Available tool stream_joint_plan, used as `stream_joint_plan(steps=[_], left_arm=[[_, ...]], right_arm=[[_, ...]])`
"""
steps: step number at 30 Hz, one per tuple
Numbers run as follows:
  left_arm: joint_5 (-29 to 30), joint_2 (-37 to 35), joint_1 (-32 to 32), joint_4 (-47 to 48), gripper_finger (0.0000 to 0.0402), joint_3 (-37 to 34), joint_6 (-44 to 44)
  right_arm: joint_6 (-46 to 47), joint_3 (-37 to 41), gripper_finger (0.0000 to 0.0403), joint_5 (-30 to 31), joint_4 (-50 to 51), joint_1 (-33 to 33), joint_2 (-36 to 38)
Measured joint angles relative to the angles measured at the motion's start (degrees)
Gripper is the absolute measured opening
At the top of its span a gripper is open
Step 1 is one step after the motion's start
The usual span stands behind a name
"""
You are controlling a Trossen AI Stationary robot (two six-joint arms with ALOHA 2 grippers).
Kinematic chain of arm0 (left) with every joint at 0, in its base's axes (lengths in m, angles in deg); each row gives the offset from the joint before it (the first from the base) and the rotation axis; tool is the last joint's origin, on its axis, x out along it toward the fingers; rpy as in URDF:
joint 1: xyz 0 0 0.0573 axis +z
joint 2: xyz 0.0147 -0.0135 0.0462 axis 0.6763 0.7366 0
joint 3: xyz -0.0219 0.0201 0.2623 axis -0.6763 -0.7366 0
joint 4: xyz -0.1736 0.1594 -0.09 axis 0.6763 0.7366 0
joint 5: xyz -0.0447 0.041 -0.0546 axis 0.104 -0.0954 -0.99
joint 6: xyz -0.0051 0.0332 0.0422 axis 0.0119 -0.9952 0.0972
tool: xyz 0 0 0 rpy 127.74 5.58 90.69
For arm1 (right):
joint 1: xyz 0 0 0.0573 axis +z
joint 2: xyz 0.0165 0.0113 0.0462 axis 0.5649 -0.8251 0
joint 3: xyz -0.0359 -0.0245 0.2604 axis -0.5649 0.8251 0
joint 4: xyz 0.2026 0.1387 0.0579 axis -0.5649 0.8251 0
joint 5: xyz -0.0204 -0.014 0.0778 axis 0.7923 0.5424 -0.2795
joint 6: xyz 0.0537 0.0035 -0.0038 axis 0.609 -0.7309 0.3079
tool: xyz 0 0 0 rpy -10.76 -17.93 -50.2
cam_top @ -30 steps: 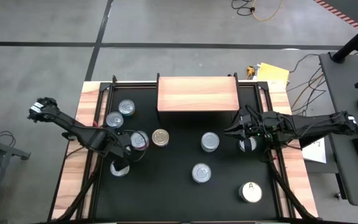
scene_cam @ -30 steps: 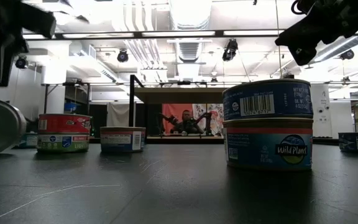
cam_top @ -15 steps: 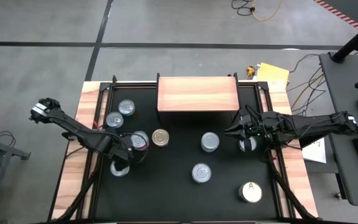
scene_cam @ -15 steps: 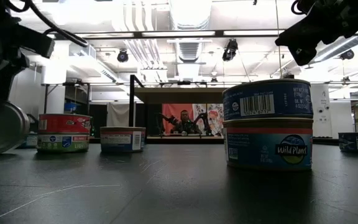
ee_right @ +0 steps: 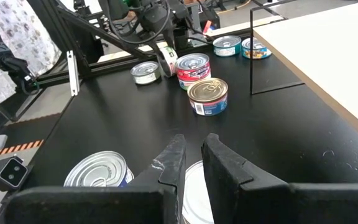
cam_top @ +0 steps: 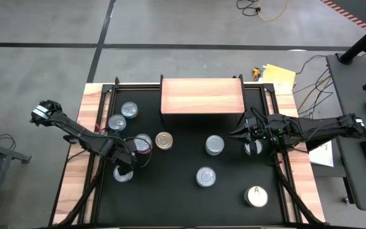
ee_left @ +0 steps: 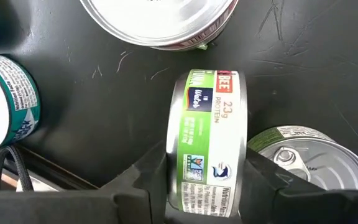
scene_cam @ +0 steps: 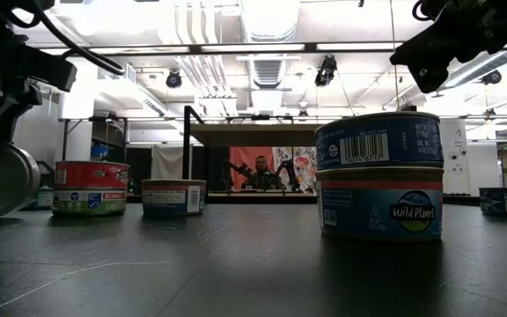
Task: Stack canned seafood by type on shelf
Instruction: Put the green white tuna can on the shelf
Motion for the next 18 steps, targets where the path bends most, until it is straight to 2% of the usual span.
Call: stream_joint_plan(steps=[5, 9, 13, 18], left_arm=[[-0.29, 0.01, -0.06, 1.59, 0.0120, 0.34, -0.06], [1.70, 0.18, -1.56, 5.09, 0.0120, 4.21, -2.48], [9.18, 0.18, -5.57, 7.86, 0.0120, 9.61, -7.89], [23.36, 2.16, -11.67, 6.63, 0.0120, 16.68, -21.05]], right_arm=[[0.00, 0.00, 0.0043, 0.00, 0.00, -0.01, 0.00], [0.00, 0.08, 0.0043, 0.02, 0.00, 0.00, 0.00], [0.00, 0.19, 0.0043, 0.02, 0.00, 0.01, 0.00], [-0.02, 0.26, 0.0043, 0.16, 0.00, 0.01, 0.00]])
